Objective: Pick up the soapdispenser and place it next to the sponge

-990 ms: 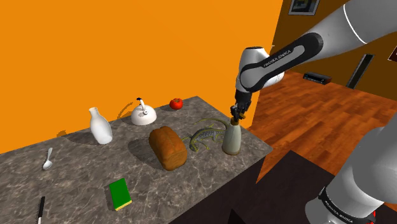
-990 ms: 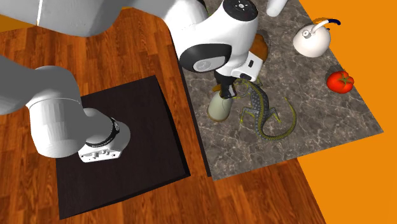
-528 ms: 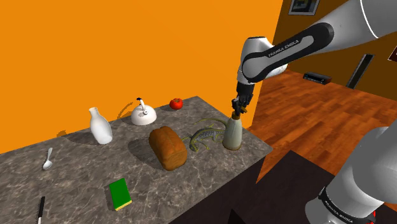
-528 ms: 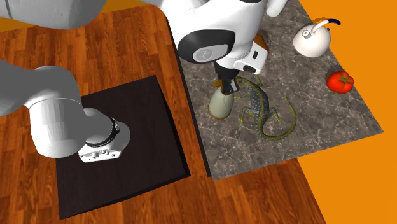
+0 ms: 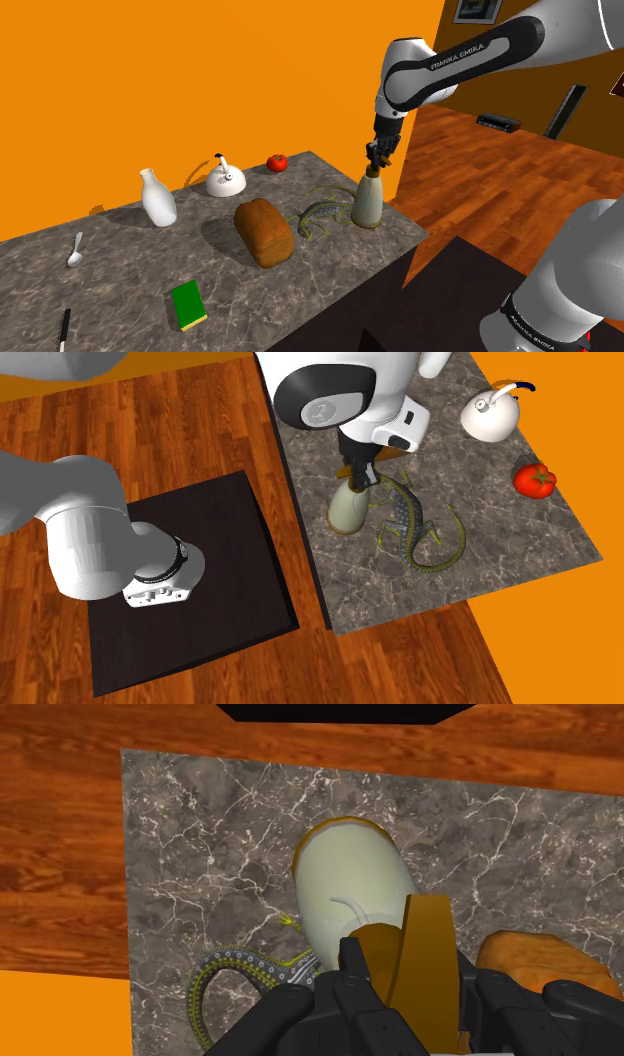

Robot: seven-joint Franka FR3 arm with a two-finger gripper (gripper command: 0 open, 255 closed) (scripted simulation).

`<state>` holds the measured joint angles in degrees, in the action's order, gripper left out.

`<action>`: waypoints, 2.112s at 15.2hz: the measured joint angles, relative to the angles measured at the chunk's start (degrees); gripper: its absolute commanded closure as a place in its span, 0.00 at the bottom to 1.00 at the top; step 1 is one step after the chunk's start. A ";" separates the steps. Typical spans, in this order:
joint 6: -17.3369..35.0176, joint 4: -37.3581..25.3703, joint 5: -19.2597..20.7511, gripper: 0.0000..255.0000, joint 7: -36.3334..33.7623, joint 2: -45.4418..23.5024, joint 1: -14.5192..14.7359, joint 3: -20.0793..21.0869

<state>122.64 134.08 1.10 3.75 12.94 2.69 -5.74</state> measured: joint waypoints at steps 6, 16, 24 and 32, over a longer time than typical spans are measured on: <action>-4.78 -3.23 0.08 1.00 -0.10 1.55 0.00 0.11; -12.70 -9.31 0.15 1.00 -0.23 3.40 0.03 0.30; -18.83 -15.04 0.14 1.00 -0.17 3.81 0.04 0.35; -24.95 -21.37 0.08 1.00 -0.18 3.58 0.10 0.44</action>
<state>97.69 112.71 1.18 3.57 16.53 2.79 -5.29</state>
